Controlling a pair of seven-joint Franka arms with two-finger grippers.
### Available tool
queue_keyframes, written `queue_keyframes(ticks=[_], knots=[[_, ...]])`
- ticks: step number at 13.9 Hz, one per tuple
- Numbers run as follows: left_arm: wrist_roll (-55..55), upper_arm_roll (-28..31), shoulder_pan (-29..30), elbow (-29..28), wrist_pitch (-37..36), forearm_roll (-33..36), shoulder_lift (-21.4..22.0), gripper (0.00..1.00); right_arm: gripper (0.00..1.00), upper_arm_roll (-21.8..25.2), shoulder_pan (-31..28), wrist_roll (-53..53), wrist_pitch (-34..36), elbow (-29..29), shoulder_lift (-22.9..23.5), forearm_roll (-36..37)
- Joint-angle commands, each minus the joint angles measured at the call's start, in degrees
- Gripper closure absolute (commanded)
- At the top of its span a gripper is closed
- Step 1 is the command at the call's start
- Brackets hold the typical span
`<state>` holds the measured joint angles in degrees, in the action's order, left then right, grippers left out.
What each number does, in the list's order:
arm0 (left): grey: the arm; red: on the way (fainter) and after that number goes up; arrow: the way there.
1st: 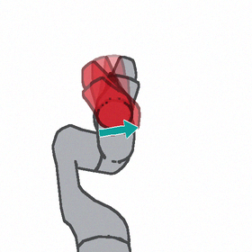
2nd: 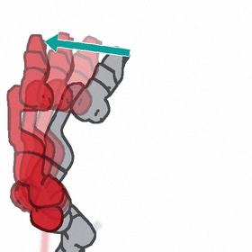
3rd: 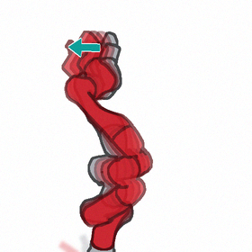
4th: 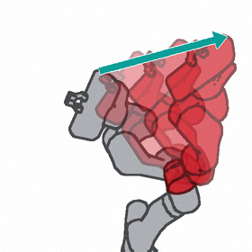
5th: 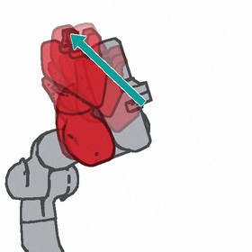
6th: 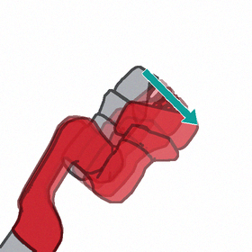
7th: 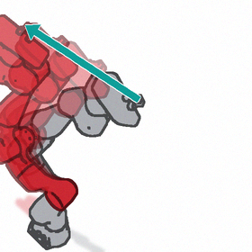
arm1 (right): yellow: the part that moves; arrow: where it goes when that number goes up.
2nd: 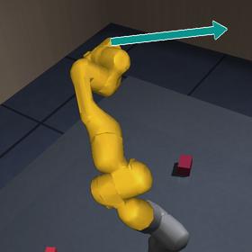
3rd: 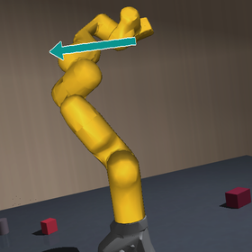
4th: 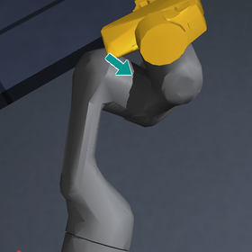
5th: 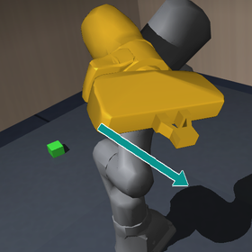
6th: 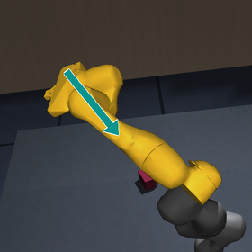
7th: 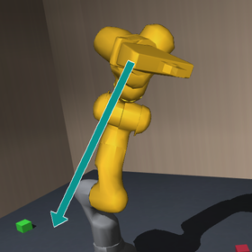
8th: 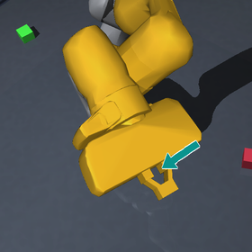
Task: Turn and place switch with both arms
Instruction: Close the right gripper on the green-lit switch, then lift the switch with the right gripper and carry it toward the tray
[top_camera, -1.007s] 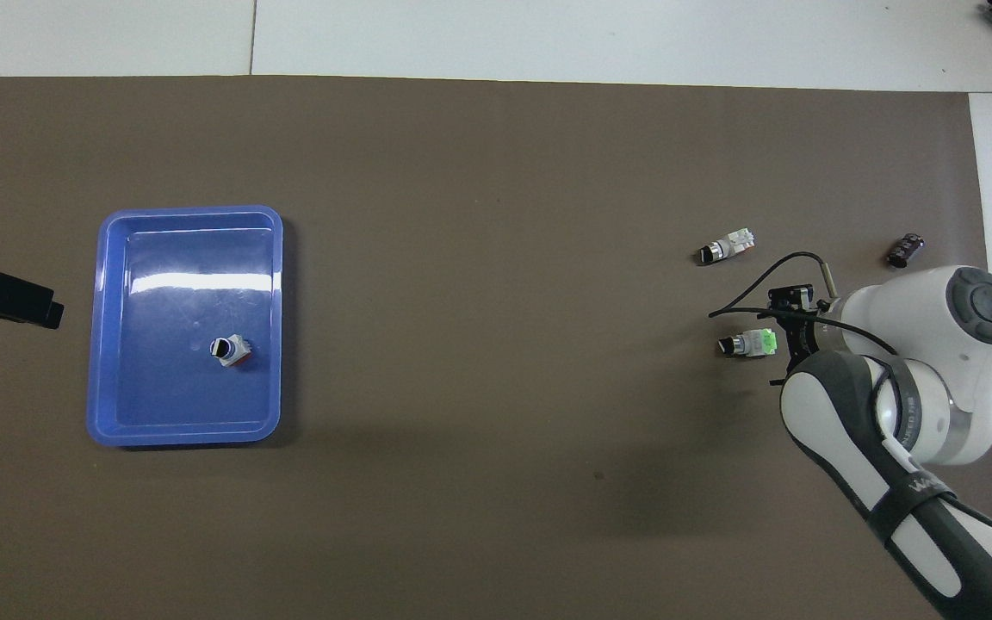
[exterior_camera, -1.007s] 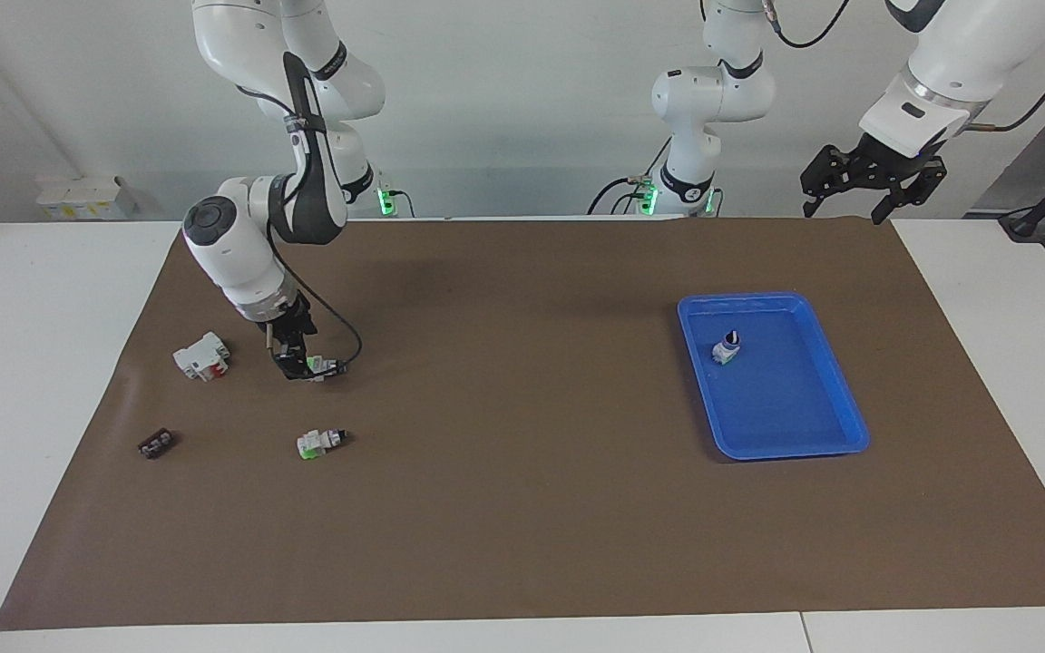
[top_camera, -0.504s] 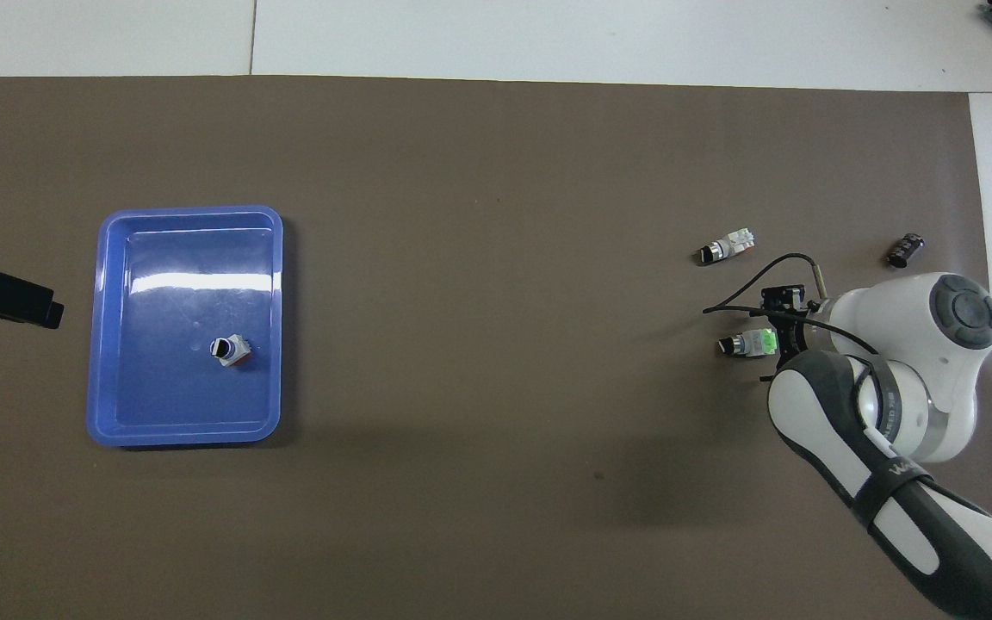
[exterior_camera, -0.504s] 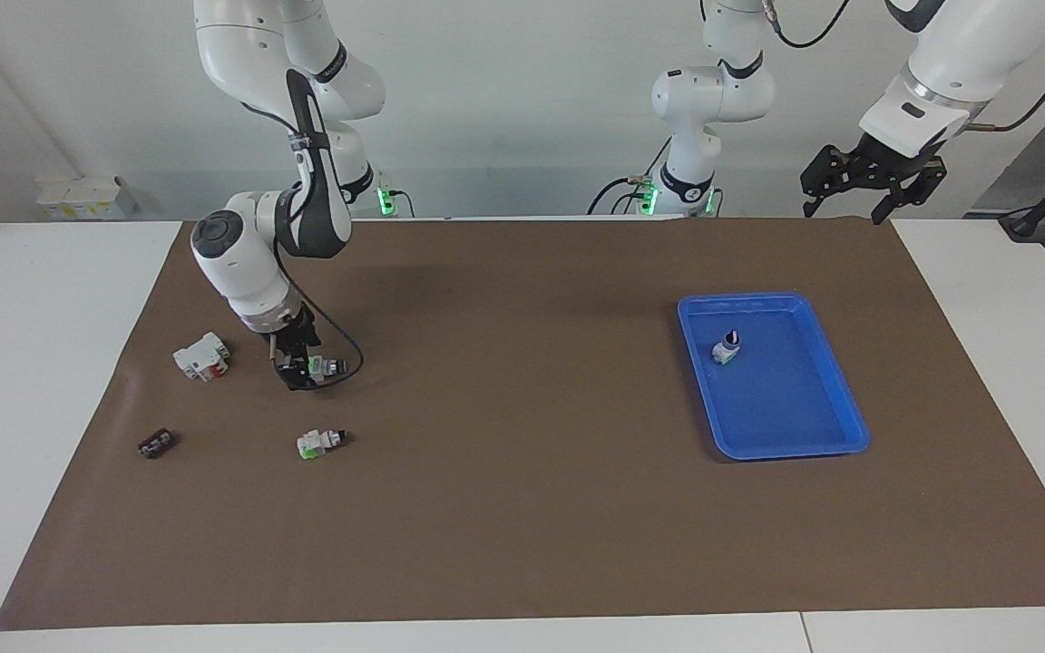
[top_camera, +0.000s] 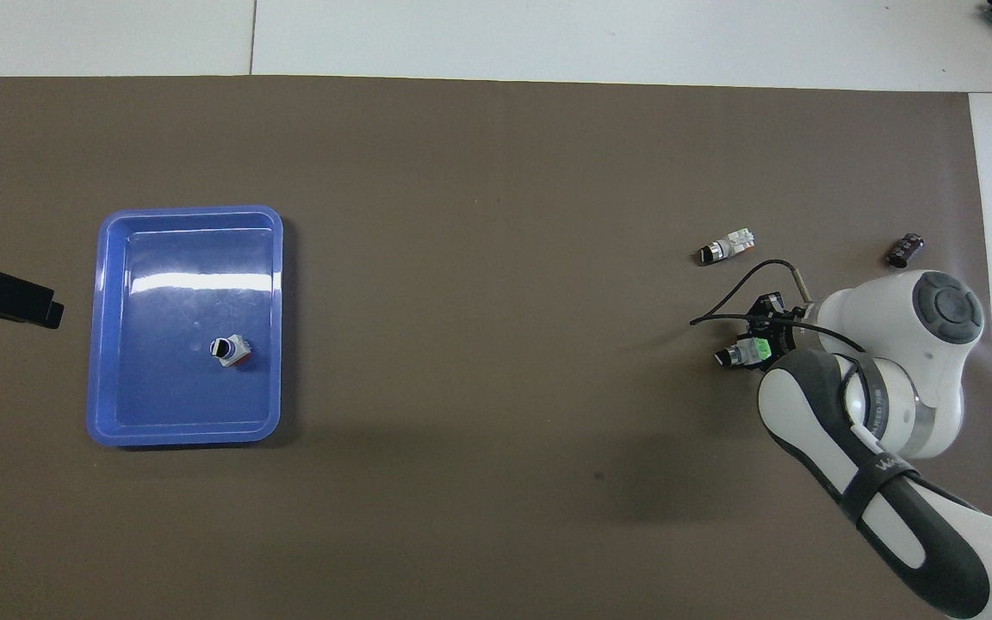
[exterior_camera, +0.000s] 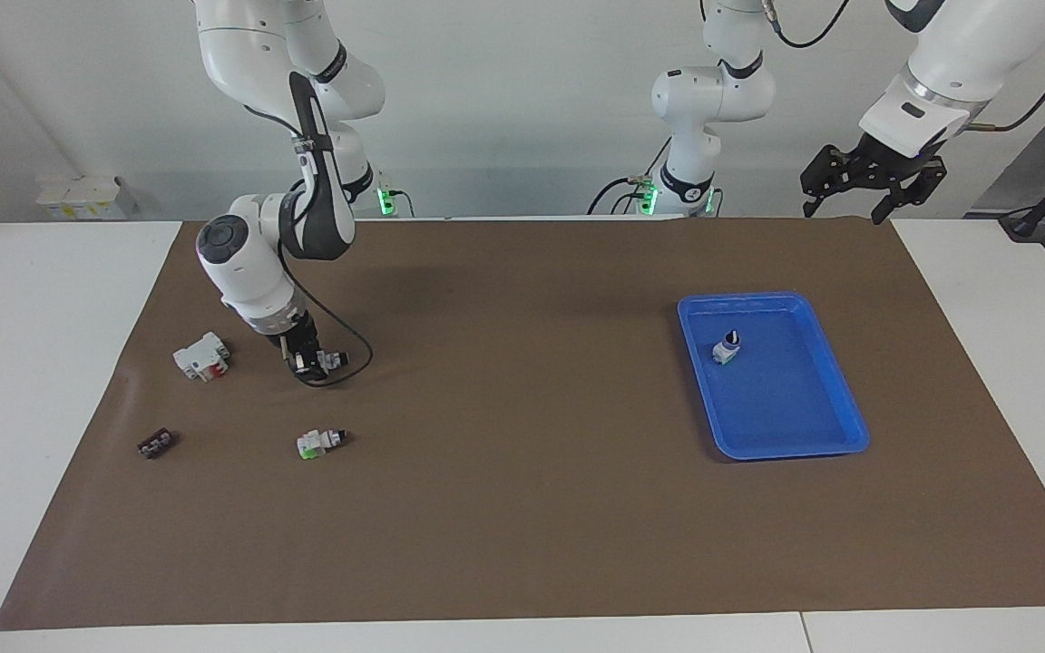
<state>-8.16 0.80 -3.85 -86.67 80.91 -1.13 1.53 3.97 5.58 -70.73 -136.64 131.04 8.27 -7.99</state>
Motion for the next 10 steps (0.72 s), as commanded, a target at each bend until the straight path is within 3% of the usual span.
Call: queue_keyframes(ticks=[1,3,6,10], knots=[[-0.02,-0.27,0.34,-2.1,1.0,1.04,1.73,0.0,1.0,-0.28,1.09,1.39,5.75,-3.4,0.87,-1.33],[-0.02,-0.27,0.34,-2.1,1.09,1.04,1.73,0.0,1.0,-0.28,1.19,0.94,12.76,-7.52,0.08,-2.02],[-0.02,-0.27,0.34,-2.1,1.0,1.04,1.73,0.0,1.0,-0.63,1.36,0.59,28.66,-18.85,-0.54,-9.2],[-0.02,-0.36,0.34,-2.1,1.0,1.04,1.73,0.0,1.0,-2.11,1.8,-5.9,35.47,-25.47,-0.89,-22.3]])
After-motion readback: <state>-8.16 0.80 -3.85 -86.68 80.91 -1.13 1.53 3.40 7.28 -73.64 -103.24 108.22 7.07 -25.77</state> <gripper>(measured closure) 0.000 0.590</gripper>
